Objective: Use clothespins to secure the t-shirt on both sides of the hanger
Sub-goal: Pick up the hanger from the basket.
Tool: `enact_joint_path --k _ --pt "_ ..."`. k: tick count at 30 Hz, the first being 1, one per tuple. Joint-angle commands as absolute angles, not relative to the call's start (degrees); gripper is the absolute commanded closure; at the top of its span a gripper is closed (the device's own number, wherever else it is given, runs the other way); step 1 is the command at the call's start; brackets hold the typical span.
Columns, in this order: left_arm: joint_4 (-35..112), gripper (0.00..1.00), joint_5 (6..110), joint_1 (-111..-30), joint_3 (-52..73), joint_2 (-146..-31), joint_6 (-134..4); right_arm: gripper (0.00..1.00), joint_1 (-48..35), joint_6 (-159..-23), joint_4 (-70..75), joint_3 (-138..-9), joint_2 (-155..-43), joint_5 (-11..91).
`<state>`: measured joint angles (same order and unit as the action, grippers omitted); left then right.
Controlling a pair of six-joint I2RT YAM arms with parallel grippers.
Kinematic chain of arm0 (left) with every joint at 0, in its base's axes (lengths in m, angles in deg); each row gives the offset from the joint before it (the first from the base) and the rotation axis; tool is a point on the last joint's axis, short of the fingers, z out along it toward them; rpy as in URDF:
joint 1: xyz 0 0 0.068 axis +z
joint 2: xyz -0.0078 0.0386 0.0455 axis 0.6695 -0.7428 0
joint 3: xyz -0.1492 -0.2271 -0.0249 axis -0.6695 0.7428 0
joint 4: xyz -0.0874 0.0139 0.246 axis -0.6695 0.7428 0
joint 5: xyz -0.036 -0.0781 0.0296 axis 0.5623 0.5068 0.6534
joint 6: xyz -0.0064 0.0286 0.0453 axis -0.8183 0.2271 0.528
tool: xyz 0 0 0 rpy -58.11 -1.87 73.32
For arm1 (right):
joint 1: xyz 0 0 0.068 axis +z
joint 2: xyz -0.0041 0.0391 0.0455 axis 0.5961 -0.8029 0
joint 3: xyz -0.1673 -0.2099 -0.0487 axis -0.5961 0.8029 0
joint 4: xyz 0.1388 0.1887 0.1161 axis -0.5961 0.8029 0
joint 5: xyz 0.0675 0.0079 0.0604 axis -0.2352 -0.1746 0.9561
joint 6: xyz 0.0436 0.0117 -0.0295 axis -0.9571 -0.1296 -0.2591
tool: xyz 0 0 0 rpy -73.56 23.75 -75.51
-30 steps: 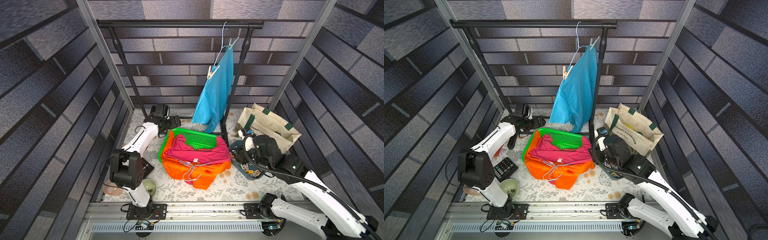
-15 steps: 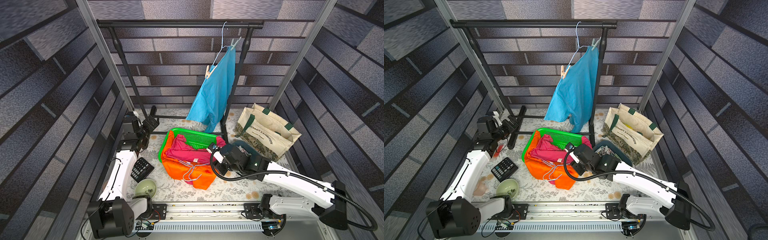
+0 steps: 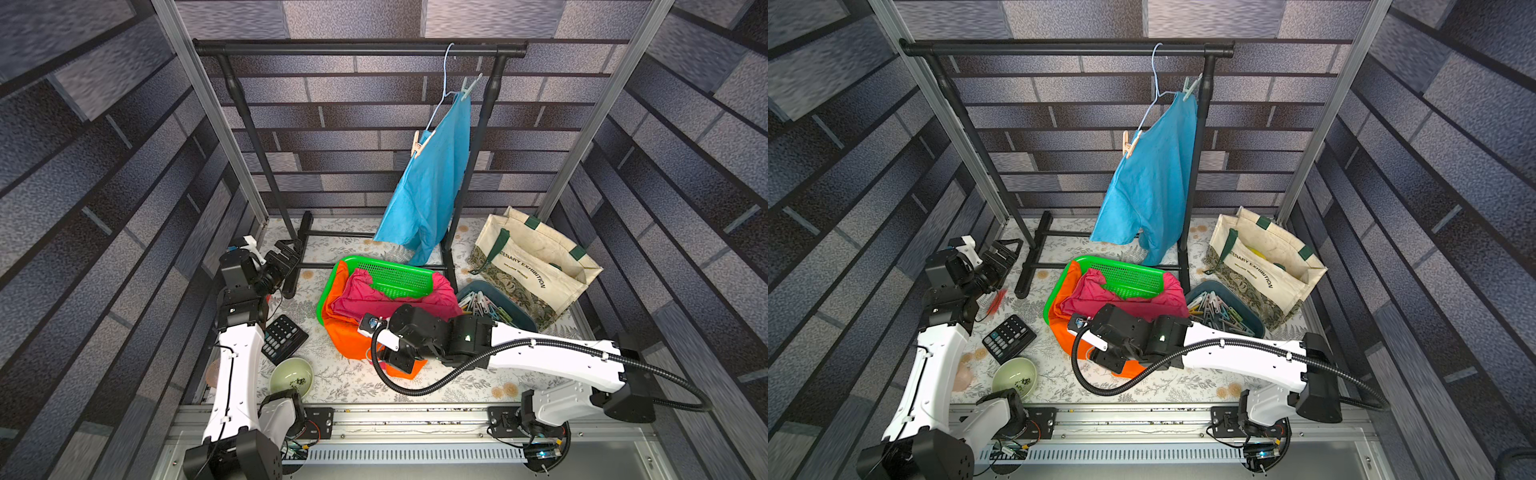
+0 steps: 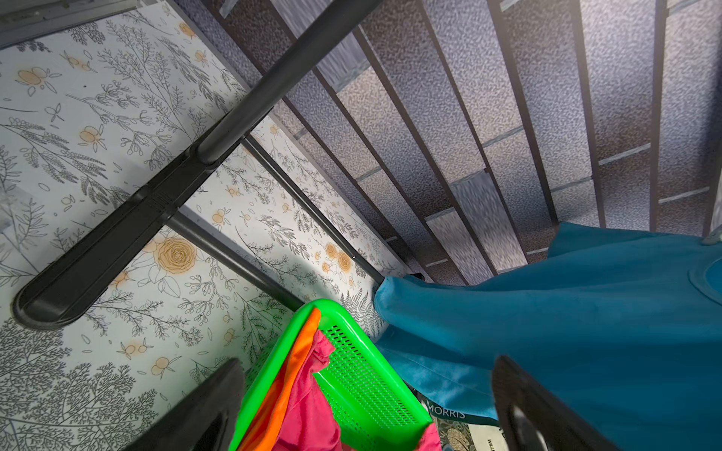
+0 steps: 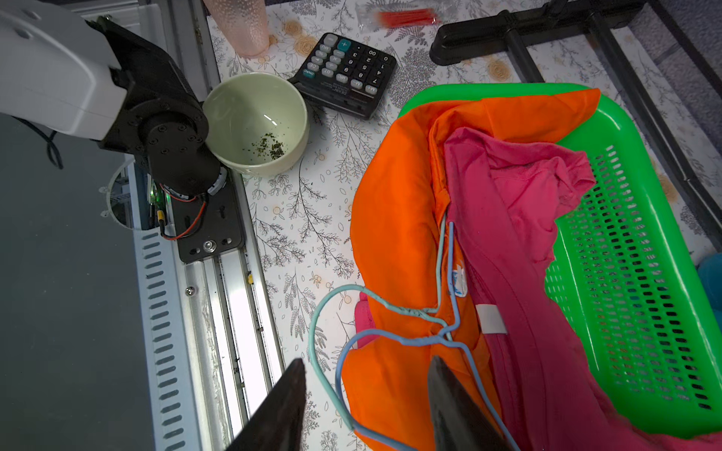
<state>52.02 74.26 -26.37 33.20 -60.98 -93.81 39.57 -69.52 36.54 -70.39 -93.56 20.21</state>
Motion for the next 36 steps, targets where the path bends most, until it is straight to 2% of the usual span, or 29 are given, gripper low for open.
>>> enact_joint_path --k 1,7,11,12,19,25,29,36 --pt "56.9 0.0 74.2 -27.0 31.6 -59.1 -89.7 0.49 40.0 -67.8 39.0 -71.4 -96.3 21.1" --pt "60.4 0.0 72.4 -30.6 31.1 -57.6 -86.1 0.53 40.0 -66.5 36.7 -70.9 -99.6 19.2" --pt "60.9 0.0 72.2 -33.2 30.7 -57.8 -84.8 0.68 39.8 -66.9 35.3 -71.0 -101.1 16.1" --pt "60.8 0.0 72.1 -33.9 30.7 -57.9 -84.3 0.69 39.7 -66.9 35.3 -71.1 -101.3 16.2" --pt "62.4 0.0 69.9 -37.1 29.1 -58.8 -81.8 0.65 39.6 -69.1 39.8 -73.6 -99.9 21.4" --pt "62.1 0.0 69.7 -37.2 29.0 -59.3 -81.6 0.59 39.7 -72.1 42.1 -75.6 -93.8 28.5" --pt "61.3 0.0 69.8 -37.3 29.2 -59.7 -82.0 0.59 40.1 -73.1 44.6 -76.8 -95.4 32.1" --pt "61.7 0.0 70.0 -37.9 29.2 -60.1 -81.7 0.59 40.2 -72.2 44.3 -75.8 -100.0 27.0"
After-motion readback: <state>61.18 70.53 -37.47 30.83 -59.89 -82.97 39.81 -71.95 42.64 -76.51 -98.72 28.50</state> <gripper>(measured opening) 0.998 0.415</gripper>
